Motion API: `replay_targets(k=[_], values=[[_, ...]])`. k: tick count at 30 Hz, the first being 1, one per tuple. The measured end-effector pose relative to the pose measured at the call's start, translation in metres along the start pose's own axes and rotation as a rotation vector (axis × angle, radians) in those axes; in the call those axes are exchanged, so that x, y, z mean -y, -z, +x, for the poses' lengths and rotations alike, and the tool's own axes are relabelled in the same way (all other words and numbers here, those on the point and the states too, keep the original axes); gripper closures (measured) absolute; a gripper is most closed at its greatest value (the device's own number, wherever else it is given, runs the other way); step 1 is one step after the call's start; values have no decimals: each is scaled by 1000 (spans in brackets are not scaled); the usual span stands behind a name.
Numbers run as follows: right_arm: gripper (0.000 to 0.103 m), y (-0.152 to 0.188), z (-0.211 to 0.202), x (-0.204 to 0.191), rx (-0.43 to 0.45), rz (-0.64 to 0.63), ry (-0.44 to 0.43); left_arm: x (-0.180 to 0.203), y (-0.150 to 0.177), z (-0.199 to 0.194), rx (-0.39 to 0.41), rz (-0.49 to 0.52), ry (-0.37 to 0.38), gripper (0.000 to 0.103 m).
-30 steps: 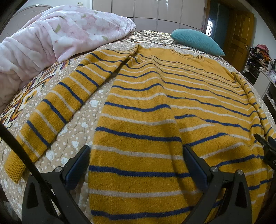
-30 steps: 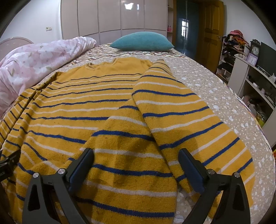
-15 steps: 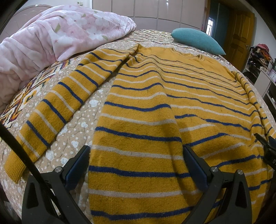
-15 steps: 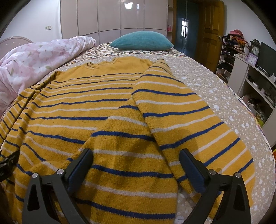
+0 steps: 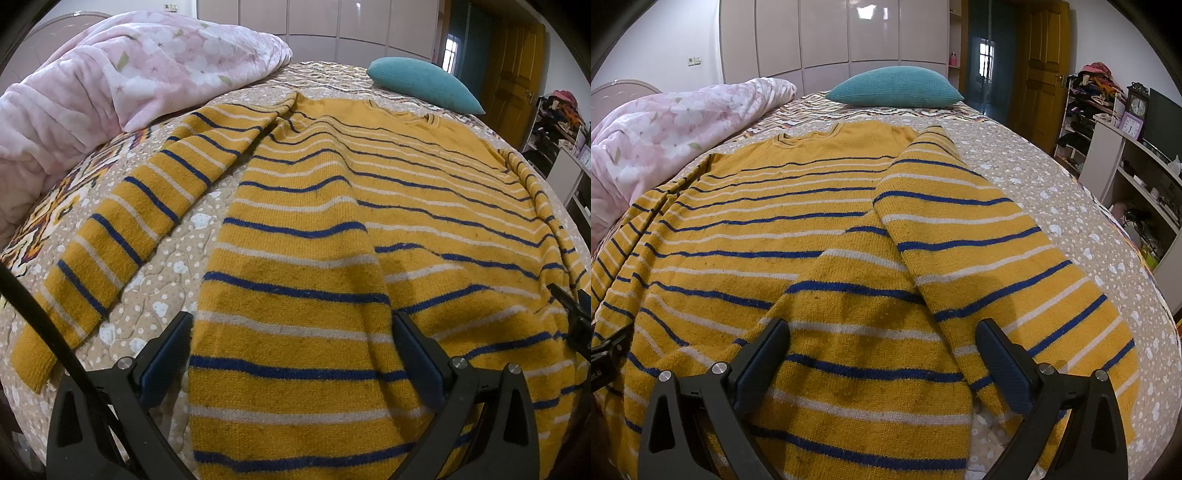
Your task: Fold small clothes
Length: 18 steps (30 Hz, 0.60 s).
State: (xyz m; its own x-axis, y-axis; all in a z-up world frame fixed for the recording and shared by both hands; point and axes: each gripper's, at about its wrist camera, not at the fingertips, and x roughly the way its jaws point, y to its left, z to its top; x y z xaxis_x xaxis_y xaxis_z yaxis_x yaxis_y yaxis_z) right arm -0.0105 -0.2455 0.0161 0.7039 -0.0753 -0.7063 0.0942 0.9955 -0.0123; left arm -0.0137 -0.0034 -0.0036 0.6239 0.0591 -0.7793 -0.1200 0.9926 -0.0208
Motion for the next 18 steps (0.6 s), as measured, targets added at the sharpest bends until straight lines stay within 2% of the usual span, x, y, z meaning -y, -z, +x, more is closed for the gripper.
replay_targets(k=[18], values=[[1, 0, 0, 0, 8, -3, 2, 0, -1, 0, -6, 6, -9, 0]])
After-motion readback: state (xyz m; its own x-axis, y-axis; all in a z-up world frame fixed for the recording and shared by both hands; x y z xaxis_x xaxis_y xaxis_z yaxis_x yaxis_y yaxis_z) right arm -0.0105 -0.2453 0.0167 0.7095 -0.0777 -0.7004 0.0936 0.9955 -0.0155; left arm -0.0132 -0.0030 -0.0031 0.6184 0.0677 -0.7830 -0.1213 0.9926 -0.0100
